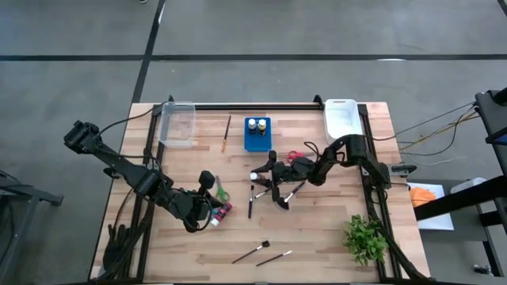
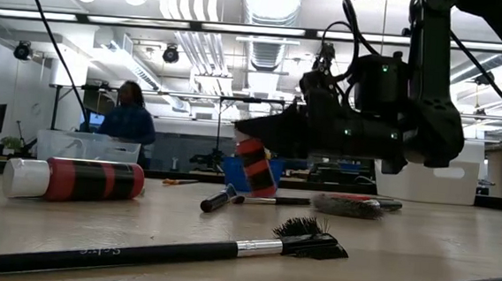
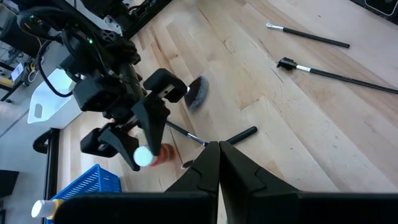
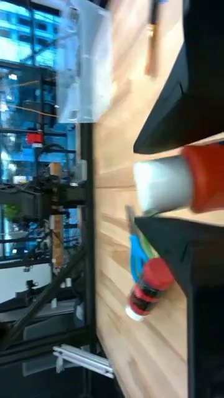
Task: Pick & Place Paint Supplies
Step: Put the orange paint bottle into the blue bin
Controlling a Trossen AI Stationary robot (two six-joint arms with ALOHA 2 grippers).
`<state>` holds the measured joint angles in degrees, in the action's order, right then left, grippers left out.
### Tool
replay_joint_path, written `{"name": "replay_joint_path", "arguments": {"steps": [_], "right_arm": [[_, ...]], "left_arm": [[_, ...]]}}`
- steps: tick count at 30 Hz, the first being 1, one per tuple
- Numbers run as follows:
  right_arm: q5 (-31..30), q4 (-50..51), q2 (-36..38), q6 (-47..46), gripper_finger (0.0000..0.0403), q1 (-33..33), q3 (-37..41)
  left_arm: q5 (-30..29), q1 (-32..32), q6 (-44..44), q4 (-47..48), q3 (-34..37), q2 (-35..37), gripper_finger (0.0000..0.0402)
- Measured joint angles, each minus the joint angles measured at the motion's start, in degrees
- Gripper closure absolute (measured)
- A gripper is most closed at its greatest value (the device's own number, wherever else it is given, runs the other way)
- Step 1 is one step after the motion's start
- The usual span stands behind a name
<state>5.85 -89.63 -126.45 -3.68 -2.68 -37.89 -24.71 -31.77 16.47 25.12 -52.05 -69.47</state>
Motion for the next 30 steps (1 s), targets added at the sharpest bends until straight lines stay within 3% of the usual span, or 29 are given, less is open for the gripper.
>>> {"name": "replay_joint_path", "arguments": {"steps": [6,20,23,30], "right_arm": [[0.0,0.2,0.0,0.0,0.0175,0.0,0.8],[-1.4,1.7,0.8,-0.2,0.0168,-0.1,0.9],[-2.3,8.6,2.4,-0.4,0.0168,-0.2,0.4],[-4.4,40.2,11.0,5.8,0.0168,-0.3,-6.7]], "left_arm": [[0.0,0.0,0.0,0.0,0.0,0.0,0.0390],[-0.2,0.0,0.0,0.0,0.0,0.0,0.0390],[-0.1,0.0,0.0,0.0,0.0,0.0,0.0390],[-0.1,0.0,0.0,0.0,0.0,0.0,0.0390]]}}
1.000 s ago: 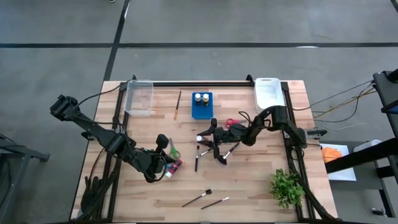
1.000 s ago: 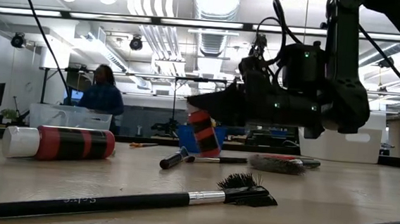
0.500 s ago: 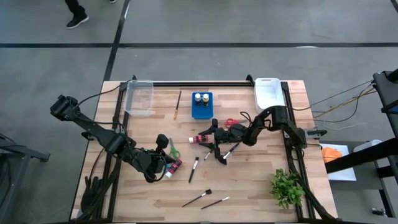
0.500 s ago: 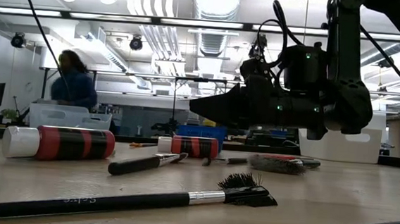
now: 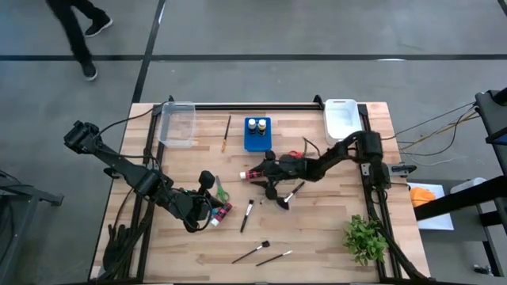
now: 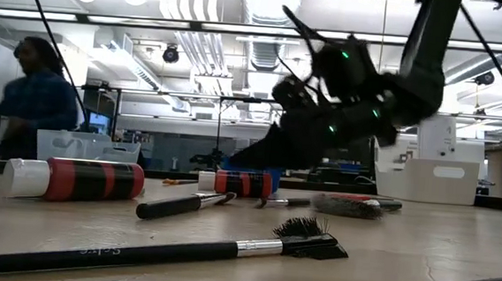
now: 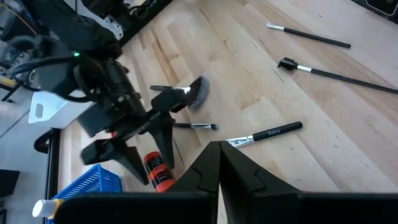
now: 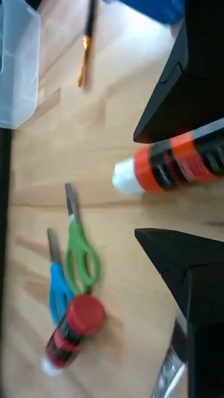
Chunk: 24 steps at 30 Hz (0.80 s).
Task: Pick & Place Paint Supplies
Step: Put the orange paint bottle into the blue bin
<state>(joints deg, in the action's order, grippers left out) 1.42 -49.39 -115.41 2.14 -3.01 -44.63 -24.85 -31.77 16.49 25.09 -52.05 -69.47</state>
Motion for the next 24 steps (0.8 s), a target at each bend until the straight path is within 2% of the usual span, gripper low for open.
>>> {"name": "replay_joint_path", "arguments": {"steps": [7,13,18,24], "right_arm": [[-1.6,26.4,6.2,6.3,0.0168,-0.1,-7.8],[-1.4,43.2,7.4,9.0,0.0168,0.0,-13.4],[-1.3,51.3,5.9,9.5,0.0168,0.0,-17.1],[1.8,52.2,2.4,9.6,0.0168,0.2,-17.9]], "left_arm": [[0.0,0.0,0.0,0.0,0.0,0.0,0.0390],[0.0,0.0,0.0,0.0,0.0,0.0,0.0390],[0.0,0.0,0.0,-0.2,0.0,0.0,0.0390],[0.0,0.0,0.0,-0.2,0.0,0.0,0.0390]]}}
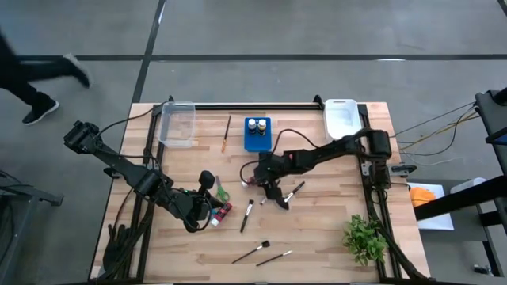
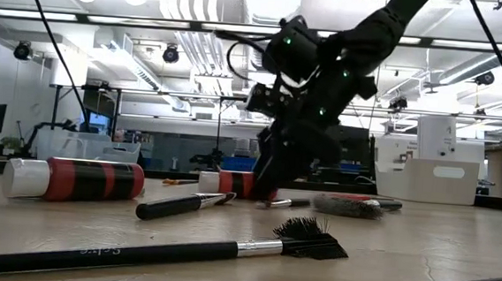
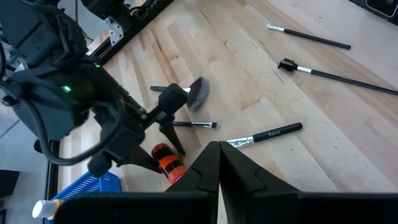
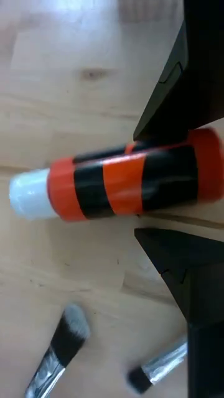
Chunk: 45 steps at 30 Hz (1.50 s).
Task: Pick & Place Paint Supplies
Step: Put the orange paint bottle into the blue bin
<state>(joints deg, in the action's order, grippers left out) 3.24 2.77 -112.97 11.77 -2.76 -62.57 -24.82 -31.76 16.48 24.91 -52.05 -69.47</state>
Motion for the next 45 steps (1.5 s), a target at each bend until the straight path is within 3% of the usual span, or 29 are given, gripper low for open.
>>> {"name": "replay_joint_path", "arguments": {"steps": [6,17,21,28,35,39,45], "right_arm": [[0.0,-0.9,-0.6,-0.3,0.0177,0.0,0.8],[0.2,-1.0,3.6,-1.1,0.0291,0.7,4.4],[0.3,-1.8,7.1,-2.6,0.0292,1.8,6.2],[0.3,-9.4,15.7,-3.5,0.0273,4.7,10.8],[0.3,-19.8,24.8,-4.1,0.0269,8.2,17.7],[0.1,-25.3,28.7,-4.1,0.0268,9.8,21.4],[-0.2,-30.0,30.5,-4.0,0.0267,10.5,24.4]], "left_arm": [[0.0,0.0,0.0,0.0,0.0,0.0,0.0390],[0.0,0.0,0.1,0.0,0.0,0.0,0.0390],[-0.1,0.0,1.6,-1.9,0.0,0.0,0.0390],[-1.5,0.0,13.2,-11.6,0.0,-0.8,0.0389],[-7.3,0.4,13.8,-13.9,0.0,-2.2,0.0388],[-8.8,1.1,15.2,-17.9,-0.2,-5.0,0.0355],[-11.0,2.3,18.0,-25.4,-0.6,-8.9,0.0258]]}}
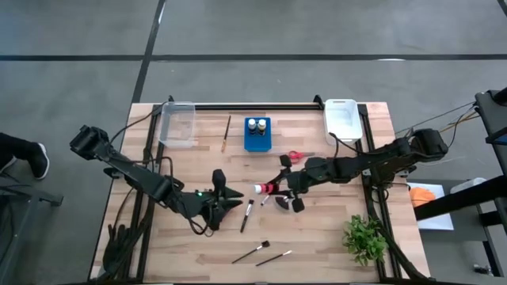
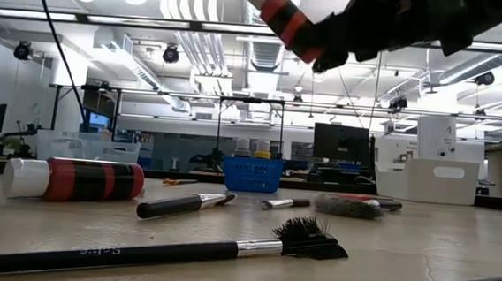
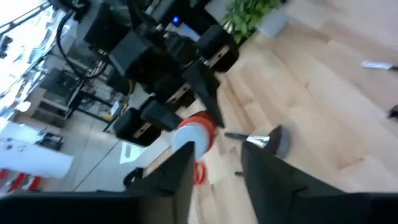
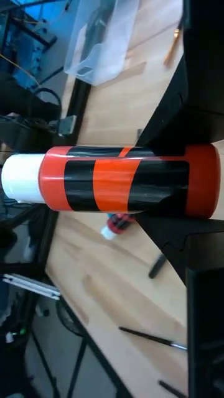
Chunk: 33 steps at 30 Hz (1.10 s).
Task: Pick & Place Paint Supplies
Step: Put the orange paint bottle into the blue bin
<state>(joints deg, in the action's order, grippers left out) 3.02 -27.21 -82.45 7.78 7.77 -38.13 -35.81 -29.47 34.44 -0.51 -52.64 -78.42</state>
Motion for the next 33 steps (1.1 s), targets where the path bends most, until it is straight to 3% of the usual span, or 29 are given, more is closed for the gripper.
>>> {"name": "replay_joint_path", "arguments": {"steps": [5,10,33], "right_arm": [[0.0,-0.4,-1.3,0.1,0.0267,0.0,-0.1],[0.5,-0.8,-3.2,0.2,0.0267,0.3,-1.6],[2.0,-1.1,-7.0,1.1,0.0267,1.3,-5.3]], "left_arm": [[-0.9,0.9,1.4,-1.5,0.1,-1.0,0.0190],[-0.4,1.8,-0.4,-2.2,0.2,-1.0,0.0155],[5.0,4.1,-2.8,-2.7,0.0,-3.6,0.0148]]}}
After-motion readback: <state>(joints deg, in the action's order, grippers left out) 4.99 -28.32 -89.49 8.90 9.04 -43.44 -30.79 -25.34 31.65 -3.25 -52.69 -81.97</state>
